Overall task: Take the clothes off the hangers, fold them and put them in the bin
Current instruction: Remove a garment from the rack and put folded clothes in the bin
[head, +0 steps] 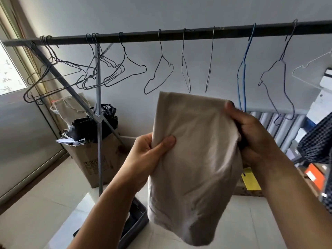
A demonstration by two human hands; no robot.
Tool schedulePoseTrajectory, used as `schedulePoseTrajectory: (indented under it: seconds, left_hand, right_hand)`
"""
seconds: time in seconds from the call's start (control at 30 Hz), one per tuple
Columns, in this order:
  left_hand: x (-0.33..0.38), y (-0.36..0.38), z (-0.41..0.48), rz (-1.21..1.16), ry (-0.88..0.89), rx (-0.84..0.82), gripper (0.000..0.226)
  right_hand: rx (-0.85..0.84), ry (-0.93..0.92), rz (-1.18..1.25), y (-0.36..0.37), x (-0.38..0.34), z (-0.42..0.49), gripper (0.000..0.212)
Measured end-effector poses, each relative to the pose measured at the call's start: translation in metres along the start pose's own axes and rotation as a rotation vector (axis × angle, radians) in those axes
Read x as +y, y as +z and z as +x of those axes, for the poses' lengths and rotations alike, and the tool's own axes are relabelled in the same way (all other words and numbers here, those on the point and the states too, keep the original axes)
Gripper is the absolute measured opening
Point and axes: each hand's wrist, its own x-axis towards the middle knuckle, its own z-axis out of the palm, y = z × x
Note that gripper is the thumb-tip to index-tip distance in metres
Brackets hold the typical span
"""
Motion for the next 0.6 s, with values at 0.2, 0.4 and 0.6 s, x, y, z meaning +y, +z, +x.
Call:
schedulePoseTrajectory:
  seconds: [0.2,0.4,0.6]
  left_hand:
    - [0.011,0.002,0.009,0.086,0.071,0.069,0.015]
    - [0.007,-0.002,0.015,0.019,0.014,0.117,0.017]
    - [-0.018,-0.008,0.006,-0.174,0.045,-0.048,0.085]
  right_hand:
    - [-0.167,0.202,0.027,-0.016,0.042,-0.021,0.087]
    - [0.036,0.142,-0.052,-0.003,0.042,-0.02,0.042]
    - [0.178,0.062,-0.135,-0.001,0.035,-0.014,0.034]
